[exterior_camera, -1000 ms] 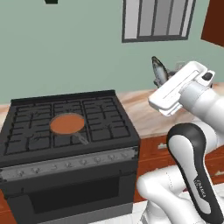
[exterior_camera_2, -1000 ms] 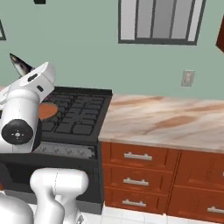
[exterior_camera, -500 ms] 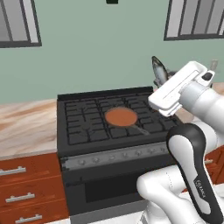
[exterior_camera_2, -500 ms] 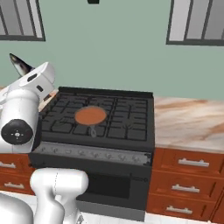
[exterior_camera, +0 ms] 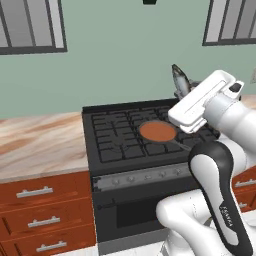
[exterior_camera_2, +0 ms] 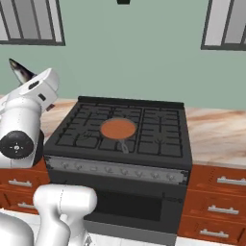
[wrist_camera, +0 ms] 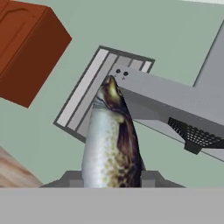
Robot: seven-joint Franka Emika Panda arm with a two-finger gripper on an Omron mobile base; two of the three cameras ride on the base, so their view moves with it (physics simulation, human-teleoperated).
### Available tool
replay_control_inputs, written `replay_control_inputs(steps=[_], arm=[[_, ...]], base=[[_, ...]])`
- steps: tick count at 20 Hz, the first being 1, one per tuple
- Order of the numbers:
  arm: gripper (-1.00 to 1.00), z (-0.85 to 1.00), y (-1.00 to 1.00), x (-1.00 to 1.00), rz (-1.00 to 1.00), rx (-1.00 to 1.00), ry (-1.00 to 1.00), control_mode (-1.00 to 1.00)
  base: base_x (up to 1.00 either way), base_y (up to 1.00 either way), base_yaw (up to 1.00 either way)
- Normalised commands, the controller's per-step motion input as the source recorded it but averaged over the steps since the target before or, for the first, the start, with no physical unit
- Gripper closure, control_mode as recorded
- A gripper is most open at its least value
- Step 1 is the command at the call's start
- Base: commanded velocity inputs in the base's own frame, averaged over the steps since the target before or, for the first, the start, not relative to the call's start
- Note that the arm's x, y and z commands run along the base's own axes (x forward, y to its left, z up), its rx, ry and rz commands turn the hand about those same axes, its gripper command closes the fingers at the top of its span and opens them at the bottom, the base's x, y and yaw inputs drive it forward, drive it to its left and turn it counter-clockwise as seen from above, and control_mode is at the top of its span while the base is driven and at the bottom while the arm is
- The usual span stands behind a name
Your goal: Retrieve the fish from the fridge and place it on the saucepan with marinade on the stove.
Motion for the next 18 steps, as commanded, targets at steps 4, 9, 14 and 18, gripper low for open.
replay_control_inputs(steps=[4,9,14,18], arm=[[1.00,0.00,0.00,0.00,0.00,0.00,0.00,1.00],[1.00,0.00,0.00,0.00,0.00,0.00,0.00,1.00],[1.00,0.00,0.00,0.00,0.00,0.00,0.00,1.00],[1.00,0.00,0.00,0.00,0.00,0.00,0.00,1.00]], base=[[0.31,-0.20,0.00],[0.32,-0.34,0.00],[0.58,-0.18,0.00],[0.95,-0.09,-0.04]])
